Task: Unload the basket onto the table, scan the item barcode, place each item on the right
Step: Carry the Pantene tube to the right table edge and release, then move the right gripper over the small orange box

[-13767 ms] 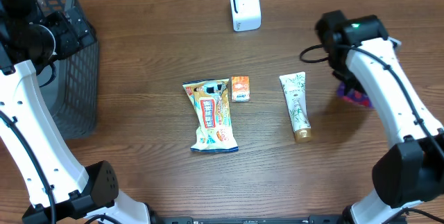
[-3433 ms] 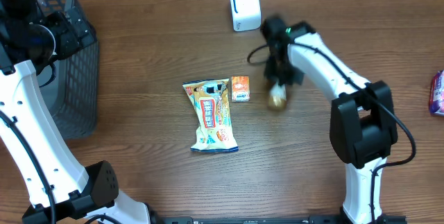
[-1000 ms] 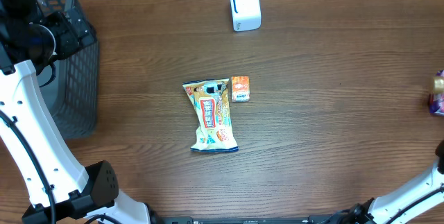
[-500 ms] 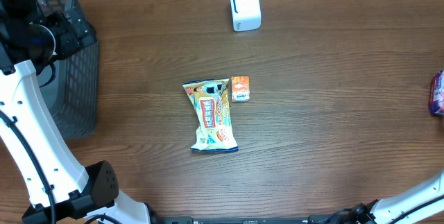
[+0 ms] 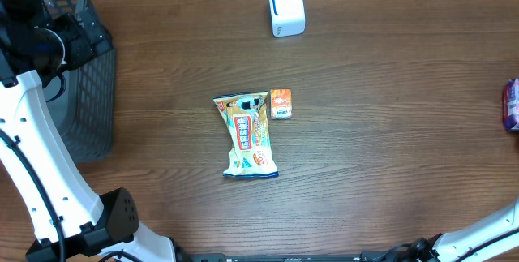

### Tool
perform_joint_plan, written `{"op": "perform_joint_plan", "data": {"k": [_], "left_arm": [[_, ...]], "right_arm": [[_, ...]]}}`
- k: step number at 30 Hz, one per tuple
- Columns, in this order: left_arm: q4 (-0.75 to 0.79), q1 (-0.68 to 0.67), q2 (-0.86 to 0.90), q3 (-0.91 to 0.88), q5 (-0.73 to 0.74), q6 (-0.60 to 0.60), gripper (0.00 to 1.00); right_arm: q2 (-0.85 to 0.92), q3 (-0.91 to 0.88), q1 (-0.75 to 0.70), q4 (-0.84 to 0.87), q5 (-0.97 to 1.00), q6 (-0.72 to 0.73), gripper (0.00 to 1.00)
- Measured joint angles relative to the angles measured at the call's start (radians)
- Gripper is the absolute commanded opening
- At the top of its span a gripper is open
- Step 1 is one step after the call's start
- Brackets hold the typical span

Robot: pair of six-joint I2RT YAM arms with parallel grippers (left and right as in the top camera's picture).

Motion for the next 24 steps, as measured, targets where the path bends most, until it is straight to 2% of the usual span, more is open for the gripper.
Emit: {"op": "perform_joint_plan", "data": {"k": [5,12,16,19,22,24], "left_arm": [[0.0,0.0,0.0,0.0,0.0,0.0,1.0],[0.0,0.0,0.0,0.0,0.0,0.0,1.0],[0.0,0.0,0.0,0.0,0.0,0.0,1.0],[0.0,0.0,0.0,0.0,0.0,0.0,1.0],[0.0,0.0,0.0,0.0,0.0,0.0,1.0],[0.0,0.0,0.0,0.0,0.0,0.0,1.0]], "right_arm": [[0.0,0.029,0.0,-0.035,-0.113,-0.073,0.6],[0.0,0.254,0.023,-0.197,-0.285,-0.158,0.6],[-0.004,0.348,0.074,-0.283,-0.474,-0.248,0.61],[-0.009,0.365,0.165,-0.38,-0.655,-0.334,0.63],[-0.009,0.365,0.257,-0.43,-0.721,-0.394,0.7],[-0.009,0.365,0.356,-0.451,-0.747,-0.446,0.84]]}}
